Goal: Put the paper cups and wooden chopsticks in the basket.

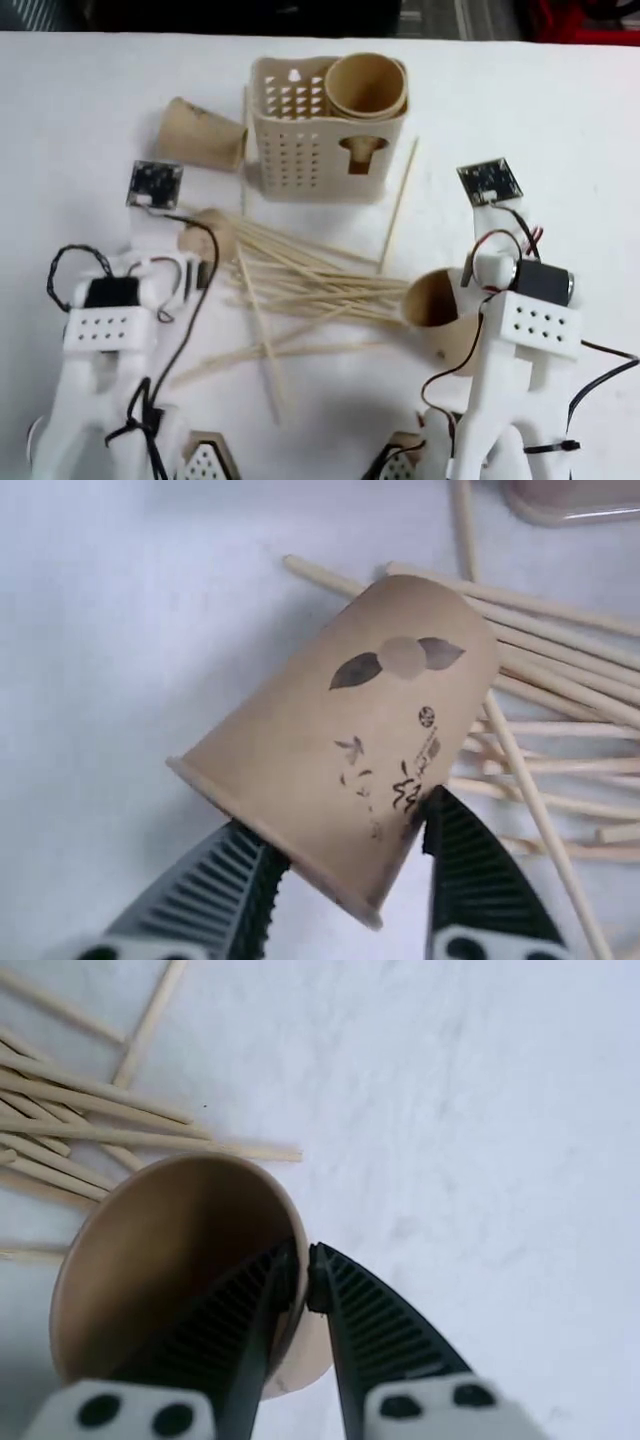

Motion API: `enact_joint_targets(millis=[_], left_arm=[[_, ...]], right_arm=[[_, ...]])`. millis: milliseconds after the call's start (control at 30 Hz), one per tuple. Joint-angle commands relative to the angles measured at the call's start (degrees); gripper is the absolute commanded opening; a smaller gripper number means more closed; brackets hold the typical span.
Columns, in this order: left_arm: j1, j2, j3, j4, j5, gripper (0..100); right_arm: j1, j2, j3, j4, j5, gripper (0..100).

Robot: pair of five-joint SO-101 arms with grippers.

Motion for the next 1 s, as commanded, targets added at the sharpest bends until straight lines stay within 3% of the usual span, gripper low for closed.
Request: enact_joint_targets(millis=[0, 467, 833, 967], left_arm=[[2.59, -1.8, -3.25, -1.05, 0.09, 17], [5.58, -1.89, -10.99, -0.35, -0.18, 2], [6.11, -13.49, -23.91, 8.53, -4.57, 2], [11.74, -17.63, -28.75, 8.26, -14.77, 2]], right_arm=[[0.57, -1.54, -0.09, 0.48, -0.53, 1.8], [0.57, -1.54, -0.09, 0.48, -0.53, 1.8], [0.57, -1.54, -0.09, 0.48, -0.53, 1.8], [0.57, -1.54, -0.09, 0.48, -0.53, 1.8]])
